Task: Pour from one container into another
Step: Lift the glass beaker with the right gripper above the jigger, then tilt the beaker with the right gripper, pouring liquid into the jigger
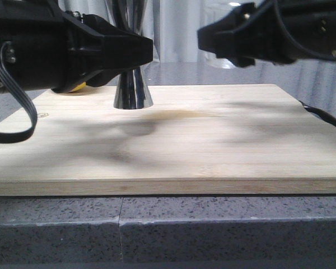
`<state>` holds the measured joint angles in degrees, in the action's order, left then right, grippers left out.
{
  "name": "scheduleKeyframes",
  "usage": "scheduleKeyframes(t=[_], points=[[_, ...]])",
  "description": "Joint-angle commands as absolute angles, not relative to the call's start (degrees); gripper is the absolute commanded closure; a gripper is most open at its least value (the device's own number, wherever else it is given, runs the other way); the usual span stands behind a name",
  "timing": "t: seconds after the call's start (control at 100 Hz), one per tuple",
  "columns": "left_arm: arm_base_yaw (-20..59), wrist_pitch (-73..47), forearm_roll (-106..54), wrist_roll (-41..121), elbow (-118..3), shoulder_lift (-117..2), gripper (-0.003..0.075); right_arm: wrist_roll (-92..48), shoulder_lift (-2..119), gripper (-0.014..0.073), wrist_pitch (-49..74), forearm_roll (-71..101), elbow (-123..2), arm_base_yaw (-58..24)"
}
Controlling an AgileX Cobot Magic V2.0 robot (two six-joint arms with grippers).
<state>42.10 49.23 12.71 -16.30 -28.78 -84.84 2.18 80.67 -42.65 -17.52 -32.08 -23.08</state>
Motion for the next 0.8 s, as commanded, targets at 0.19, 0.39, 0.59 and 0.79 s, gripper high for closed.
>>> scheduleKeyframes(t=[0.19, 0.39, 0.59, 0.79], points=[[42.1, 54.1, 14.2, -17.7, -30.3, -82.7, 0.0660, 1.9, 76.2, 0.0317, -33.8, -24.8, -45.7, -23.4], [42.1, 54.1, 15.6, -18.8, -30.3, -82.7, 0.0660, 1.9, 75.0, 0.0317, -25.9, -30.2, -51.3, -25.4], [42.1, 54.0, 16.1, -18.8, -30.3, -82.7, 0.0660, 1.9, 74.6, 0.0317, -22.7, -35.3, -53.3, -28.2], [42.1, 54.0, 16.2, -18.8, -30.3, -82.7, 0.0660, 1.9, 74.6, 0.0317, -22.2, -40.9, -53.6, -29.5]])
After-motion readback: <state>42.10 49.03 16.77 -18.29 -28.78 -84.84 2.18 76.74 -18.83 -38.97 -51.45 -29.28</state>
